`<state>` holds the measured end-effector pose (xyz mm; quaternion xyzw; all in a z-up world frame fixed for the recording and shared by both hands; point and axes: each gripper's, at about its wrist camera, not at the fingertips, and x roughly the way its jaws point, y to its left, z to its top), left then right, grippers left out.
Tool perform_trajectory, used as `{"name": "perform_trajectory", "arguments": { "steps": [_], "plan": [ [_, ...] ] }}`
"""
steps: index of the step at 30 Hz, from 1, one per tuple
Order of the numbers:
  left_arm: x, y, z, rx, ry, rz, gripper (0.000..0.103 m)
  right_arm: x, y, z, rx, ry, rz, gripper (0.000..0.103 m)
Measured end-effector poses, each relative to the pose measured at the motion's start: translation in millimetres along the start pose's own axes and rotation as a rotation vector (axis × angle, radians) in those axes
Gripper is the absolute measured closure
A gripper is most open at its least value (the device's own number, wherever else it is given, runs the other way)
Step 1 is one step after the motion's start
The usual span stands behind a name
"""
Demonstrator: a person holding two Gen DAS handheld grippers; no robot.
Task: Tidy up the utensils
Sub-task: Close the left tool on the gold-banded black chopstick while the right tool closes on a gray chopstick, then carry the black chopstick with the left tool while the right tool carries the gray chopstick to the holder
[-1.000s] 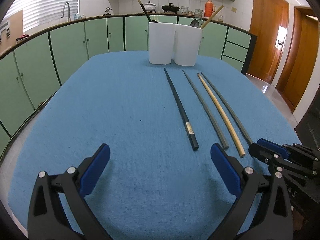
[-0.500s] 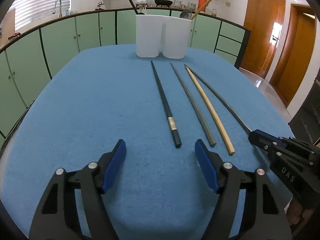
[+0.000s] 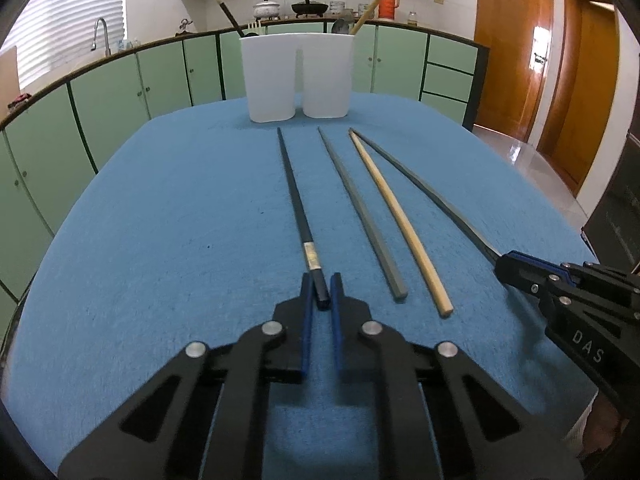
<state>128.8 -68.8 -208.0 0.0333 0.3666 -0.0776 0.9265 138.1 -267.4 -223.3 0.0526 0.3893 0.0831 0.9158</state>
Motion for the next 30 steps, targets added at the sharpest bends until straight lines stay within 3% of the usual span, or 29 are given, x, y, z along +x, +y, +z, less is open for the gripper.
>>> {"name": "perform_trajectory", "arguments": {
  "steps": [7, 17, 24, 30],
  "plan": [
    [-12, 4, 6, -0.011, -0.025, -0.008, 0.096, -8, 1, 7, -0.013, -0.015, -0.002, 0.098],
    [-67, 5, 40, 0.034, -0.198, 0.034, 0.097, -55, 1, 43, -0.032, -0.142, 0.018, 0.098],
    [-104, 9, 74, 0.046, -0.321, 0.034, 0.097, -87, 3, 73, -0.038, -0.228, 0.037, 0.098],
    [-121, 13, 101, 0.045, -0.380, 0.003, 0.097, -106, 1, 102, -0.029, -0.265, 0.073, 0.098]
  ]
}}
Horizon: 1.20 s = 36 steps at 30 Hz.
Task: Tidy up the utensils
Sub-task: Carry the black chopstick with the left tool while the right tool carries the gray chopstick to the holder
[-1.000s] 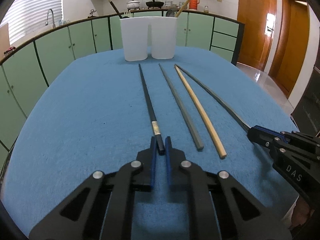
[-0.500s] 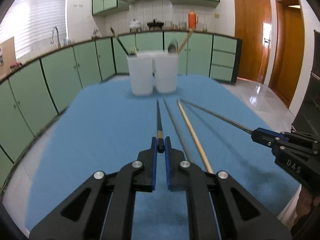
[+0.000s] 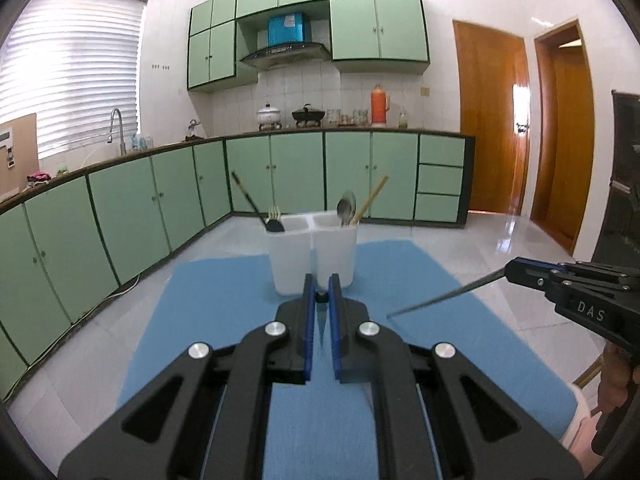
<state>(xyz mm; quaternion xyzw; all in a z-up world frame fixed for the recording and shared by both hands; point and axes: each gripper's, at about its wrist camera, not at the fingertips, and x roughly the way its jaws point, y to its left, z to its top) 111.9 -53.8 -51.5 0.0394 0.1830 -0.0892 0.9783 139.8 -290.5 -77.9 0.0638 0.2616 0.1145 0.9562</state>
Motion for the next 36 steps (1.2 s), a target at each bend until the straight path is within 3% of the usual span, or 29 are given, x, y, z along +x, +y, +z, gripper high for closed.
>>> {"name": "perform_trajectory", "arguments": {
  "steps": [13, 27, 36],
  "plan": [
    [14, 13, 47, -0.046, 0.002, -0.085, 0.097, -1, -8, 59, 0.000, 0.000, 0.079, 0.098],
    [16, 19, 71, -0.043, -0.016, -0.093, 0.097, 8, 1, 80, -0.052, 0.019, 0.118, 0.098],
    [26, 32, 101, -0.062, -0.070, -0.086, 0.097, 15, 10, 112, -0.090, -0.018, 0.142, 0.098]
  ]
}}
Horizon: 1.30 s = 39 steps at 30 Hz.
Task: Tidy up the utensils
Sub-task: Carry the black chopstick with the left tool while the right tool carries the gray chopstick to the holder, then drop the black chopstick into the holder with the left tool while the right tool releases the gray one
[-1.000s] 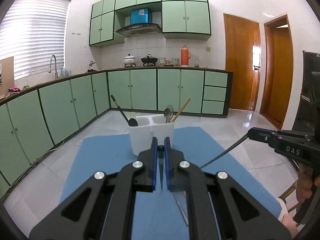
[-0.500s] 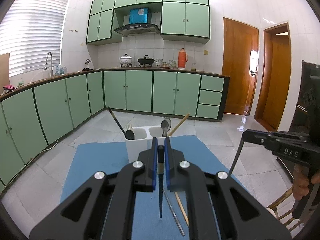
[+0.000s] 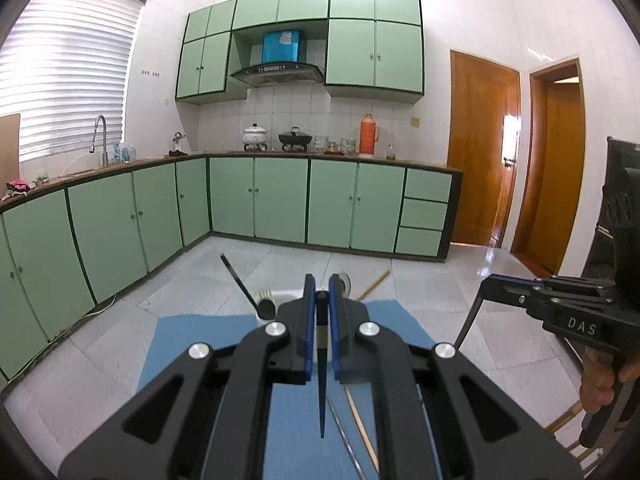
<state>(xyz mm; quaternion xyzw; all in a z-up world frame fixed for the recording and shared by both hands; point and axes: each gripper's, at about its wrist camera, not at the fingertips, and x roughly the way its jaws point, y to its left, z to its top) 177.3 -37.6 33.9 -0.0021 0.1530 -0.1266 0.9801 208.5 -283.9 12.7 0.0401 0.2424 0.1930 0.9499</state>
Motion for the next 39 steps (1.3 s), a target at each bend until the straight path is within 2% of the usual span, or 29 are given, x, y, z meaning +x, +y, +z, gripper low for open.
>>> {"name": "perform_trajectory", "arguments": {
  "steps": [11, 25, 31, 39],
  "plan": [
    [32, 15, 55, -0.008, -0.080, 0.027, 0.097, 22, 7, 64, -0.031, -0.072, 0.035, 0.098],
    [100, 24, 111, -0.007, -0.156, 0.057, 0.097, 81, -7, 142, -0.015, -0.132, 0.030, 0.098],
    [139, 28, 106, 0.000, -0.141, 0.082, 0.097, 118, -16, 148, -0.006, -0.121, -0.003, 0.098],
    [182, 41, 72, -0.021, -0.060, 0.112, 0.097, 164, -35, 117, 0.053, -0.044, 0.007, 0.098]
  ]
}}
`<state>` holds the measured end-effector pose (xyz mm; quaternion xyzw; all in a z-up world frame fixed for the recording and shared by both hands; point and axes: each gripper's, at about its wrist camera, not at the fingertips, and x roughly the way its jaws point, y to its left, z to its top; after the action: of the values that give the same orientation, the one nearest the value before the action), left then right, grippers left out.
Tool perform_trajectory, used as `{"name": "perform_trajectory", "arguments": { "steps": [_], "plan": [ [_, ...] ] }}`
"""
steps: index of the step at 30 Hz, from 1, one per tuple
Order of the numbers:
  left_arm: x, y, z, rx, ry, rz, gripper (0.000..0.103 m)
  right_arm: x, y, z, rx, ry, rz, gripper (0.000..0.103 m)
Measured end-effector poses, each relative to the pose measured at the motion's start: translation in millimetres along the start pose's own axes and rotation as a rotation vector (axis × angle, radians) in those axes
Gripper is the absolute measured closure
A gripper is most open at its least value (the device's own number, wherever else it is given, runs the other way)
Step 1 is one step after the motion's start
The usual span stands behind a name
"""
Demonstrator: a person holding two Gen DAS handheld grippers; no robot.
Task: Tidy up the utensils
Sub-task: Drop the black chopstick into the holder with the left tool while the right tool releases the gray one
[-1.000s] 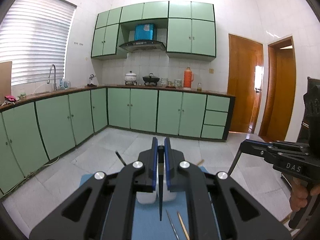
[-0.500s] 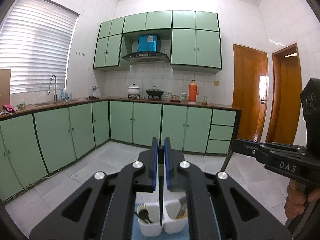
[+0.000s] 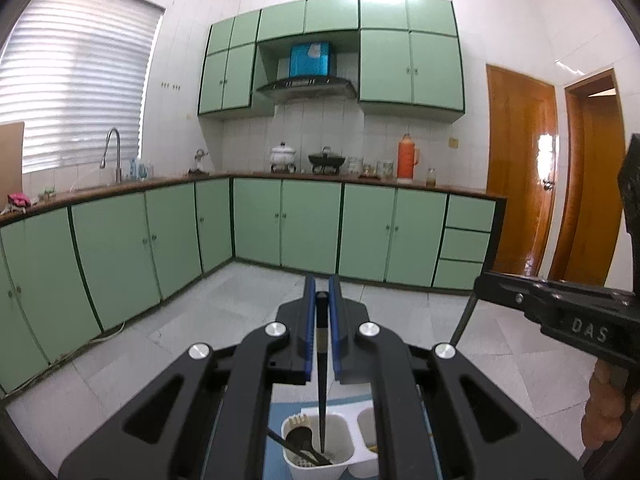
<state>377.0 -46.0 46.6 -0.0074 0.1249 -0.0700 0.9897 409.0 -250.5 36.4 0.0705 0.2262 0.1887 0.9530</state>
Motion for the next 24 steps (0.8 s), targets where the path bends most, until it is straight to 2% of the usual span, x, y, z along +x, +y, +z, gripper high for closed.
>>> {"name": "perform_trajectory", "arguments": {
  "steps": [15, 24],
  "plan": [
    [31, 14, -49, -0.009, 0.126, 0.032, 0.097, 31, -17, -42, 0.065, 0.075, -0.012, 0.098],
    [30, 20, -53, -0.006, 0.137, 0.049, 0.093, 34, -24, -52, 0.082, 0.092, -0.039, 0.098]
  ]
}}
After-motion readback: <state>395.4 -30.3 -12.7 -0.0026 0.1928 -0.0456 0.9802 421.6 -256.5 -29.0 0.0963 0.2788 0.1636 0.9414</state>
